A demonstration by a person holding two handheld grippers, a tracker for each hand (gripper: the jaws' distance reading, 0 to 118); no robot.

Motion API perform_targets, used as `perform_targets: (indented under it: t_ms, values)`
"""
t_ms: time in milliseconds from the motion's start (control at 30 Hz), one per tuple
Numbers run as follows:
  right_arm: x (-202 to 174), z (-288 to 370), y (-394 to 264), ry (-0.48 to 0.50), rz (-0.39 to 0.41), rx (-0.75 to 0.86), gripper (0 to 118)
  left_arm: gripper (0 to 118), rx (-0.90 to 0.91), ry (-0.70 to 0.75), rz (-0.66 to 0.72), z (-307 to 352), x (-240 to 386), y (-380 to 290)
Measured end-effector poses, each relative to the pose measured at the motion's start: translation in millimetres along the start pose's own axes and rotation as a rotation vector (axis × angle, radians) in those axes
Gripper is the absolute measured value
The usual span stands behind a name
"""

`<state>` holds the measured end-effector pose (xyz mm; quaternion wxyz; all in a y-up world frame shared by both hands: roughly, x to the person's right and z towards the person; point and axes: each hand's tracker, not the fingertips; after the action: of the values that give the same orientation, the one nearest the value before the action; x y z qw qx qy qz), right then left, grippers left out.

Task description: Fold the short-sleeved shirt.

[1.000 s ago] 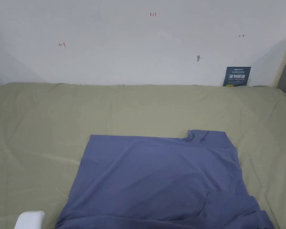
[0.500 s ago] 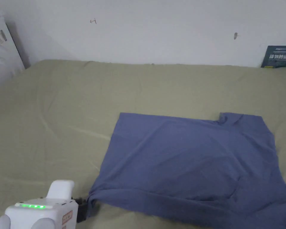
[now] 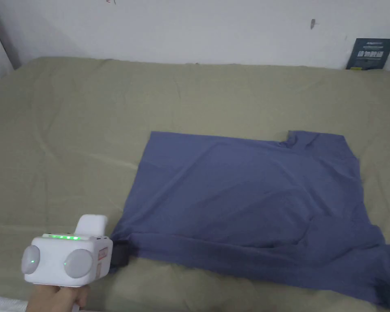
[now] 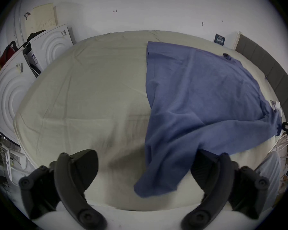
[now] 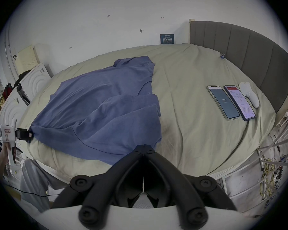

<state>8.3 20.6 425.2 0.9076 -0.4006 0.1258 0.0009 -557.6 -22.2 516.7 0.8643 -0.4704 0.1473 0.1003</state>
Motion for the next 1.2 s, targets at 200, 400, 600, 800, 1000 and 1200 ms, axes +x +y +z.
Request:
perform_targets:
  t_ms: [200,400,600,800,1000,1200]
  values:
    - [16.1,3.5,3.3,-0.006,0.001,0.014,0,1,0.041,0.024,-0.083,20.6,9.1,2.1]
    - [20.4,1.7,0.5,0.021,0.009,0.042,118,1,0.063,0.010,-0.051,27.3,14.5,0.8]
    - [19.9,-38.6,-0.4,0.032,0.031,-0.086,106,1,0.054,0.006,-0.013,26.0,13.0,2.3]
    - [18.5,-40.3,-11.9,0.039,0.084,-0.091,7,1,0.038,0.007,0.007,22.5,14.5,3.1]
    - [15.0,-17.7,-8.6,0.052,0.060,-0.049,7,1,0.032,-0.004,0.021,25.7,10.4,2.2]
    - [12.7,4.5,13.5,0.060,0.057,0.011,7,1,0.079,-0.021,0.005,45.7,10.9,15.1]
